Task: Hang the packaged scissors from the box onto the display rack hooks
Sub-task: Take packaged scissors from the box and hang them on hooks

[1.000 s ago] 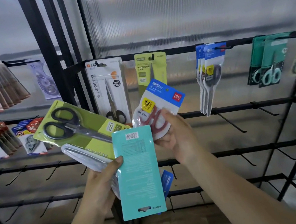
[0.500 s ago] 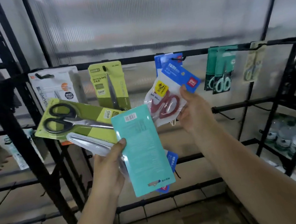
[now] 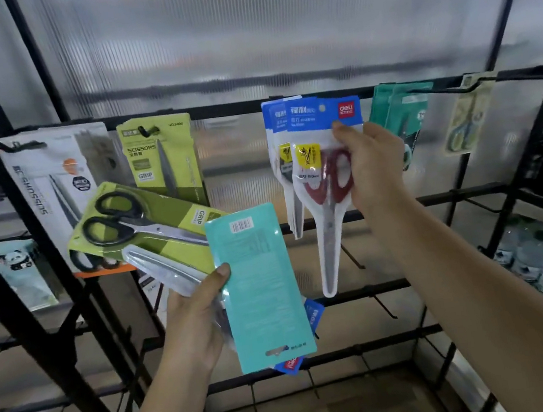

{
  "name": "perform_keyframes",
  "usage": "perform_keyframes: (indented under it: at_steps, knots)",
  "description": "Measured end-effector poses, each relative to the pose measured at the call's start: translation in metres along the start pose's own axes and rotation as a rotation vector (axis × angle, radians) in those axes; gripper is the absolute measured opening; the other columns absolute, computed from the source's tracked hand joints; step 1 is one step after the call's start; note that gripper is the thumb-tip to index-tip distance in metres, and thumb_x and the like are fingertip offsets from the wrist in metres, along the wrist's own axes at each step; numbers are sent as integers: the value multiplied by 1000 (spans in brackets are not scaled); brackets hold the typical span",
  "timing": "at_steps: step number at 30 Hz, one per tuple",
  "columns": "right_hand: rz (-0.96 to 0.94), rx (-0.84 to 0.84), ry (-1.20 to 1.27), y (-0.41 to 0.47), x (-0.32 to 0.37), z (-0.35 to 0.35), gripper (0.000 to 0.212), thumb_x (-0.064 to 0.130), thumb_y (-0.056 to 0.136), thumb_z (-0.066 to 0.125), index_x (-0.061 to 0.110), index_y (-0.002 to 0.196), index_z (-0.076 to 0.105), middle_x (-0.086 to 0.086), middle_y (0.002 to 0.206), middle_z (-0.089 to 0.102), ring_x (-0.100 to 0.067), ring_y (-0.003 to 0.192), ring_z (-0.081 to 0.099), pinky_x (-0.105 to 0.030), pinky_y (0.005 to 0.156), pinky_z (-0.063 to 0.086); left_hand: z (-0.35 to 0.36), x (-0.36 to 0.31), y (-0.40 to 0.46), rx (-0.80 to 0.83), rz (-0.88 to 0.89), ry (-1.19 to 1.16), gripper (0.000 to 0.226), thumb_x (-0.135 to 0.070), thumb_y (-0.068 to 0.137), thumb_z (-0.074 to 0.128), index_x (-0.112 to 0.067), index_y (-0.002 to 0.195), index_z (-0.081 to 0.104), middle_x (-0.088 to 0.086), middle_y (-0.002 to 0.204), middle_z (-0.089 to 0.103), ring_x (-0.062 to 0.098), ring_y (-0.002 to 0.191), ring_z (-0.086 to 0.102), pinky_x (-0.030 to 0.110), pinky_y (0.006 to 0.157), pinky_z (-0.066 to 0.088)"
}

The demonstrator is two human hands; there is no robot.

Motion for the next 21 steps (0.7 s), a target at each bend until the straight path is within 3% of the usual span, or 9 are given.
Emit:
perform_keyframes:
  at_steps: [4, 7, 10, 12, 14, 17, 19, 21]
  knots:
    - [-40, 5, -127, 15, -3, 5, 14, 18, 84, 68, 14, 73, 61, -5, 75, 67, -21, 73, 69, -35, 70, 56, -2, 0, 3, 0, 11, -5, 34, -17, 61, 72, -17, 94, 62, 3, 92, 74, 20, 80, 72, 31, 55, 57]
    - [6, 8, -169, 27, -15, 8, 12, 21, 85, 67, 11, 81, 62, -6, 80, 69, -20, 74, 70, -33, 69, 57, -2, 1, 5, -3, 6, 2, 58, -30, 40, 92, -19, 91, 67, 6, 96, 74, 24, 85, 72, 35, 58, 58]
    - [57, 32, -204, 39, -26, 17, 15, 24, 88, 65, 10, 89, 62, -4, 83, 69, -15, 73, 69, -25, 64, 56, -5, 3, 6, -39, 8, 18, 22, -12, 74, 67, -16, 95, 63, 4, 92, 74, 23, 84, 72, 34, 58, 58]
    - [77, 40, -211, 45, -29, 25, 14, 25, 88, 64, 12, 87, 61, -6, 88, 69, -15, 73, 69, -21, 57, 53, -2, 1, 6, -53, 23, 43, 17, -4, 86, 53, -15, 96, 61, 2, 88, 75, 20, 79, 72, 32, 55, 57]
    - [134, 29, -193, 50, -35, 31, 16, 27, 88, 64, 16, 80, 58, -4, 85, 65, -14, 67, 64, -17, 46, 46, 1, -2, 4, -63, 44, 77, 18, -3, 90, 50, -15, 97, 61, 2, 88, 75, 20, 78, 72, 32, 55, 56]
    - [185, -23, -210, 51, -46, 30, 21, 30, 86, 67, 18, 76, 52, 2, 78, 56, -13, 73, 59, -20, 58, 48, -4, -1, 2, -102, 47, 85, 17, -5, 91, 51, -16, 99, 61, 3, 91, 75, 20, 79, 72, 34, 55, 58]
    - [139, -77, -156, 39, -48, 23, 15, 20, 86, 67, 13, 94, 56, 1, 88, 60, -11, 78, 62, -17, 59, 47, -8, 0, 1, -114, 51, 52, 18, -4, 90, 52, -15, 100, 61, 4, 95, 74, 21, 84, 72, 36, 63, 60]
    - [160, -49, -32, 13, -57, 19, 23, 15, 87, 65, 11, 106, 52, 4, 91, 58, -4, 76, 59, -12, 58, 44, -12, 0, 1, -124, 58, 26, 18, -3, 88, 53, -15, 100, 62, 4, 98, 73, 22, 88, 71, 38, 71, 60]
Point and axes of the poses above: each hand's wrist, its own y-axis towards the middle knuckle, its own z-axis out of the palm, x = y × z, the point moved 9 cm from there along y, towards the middle knuckle
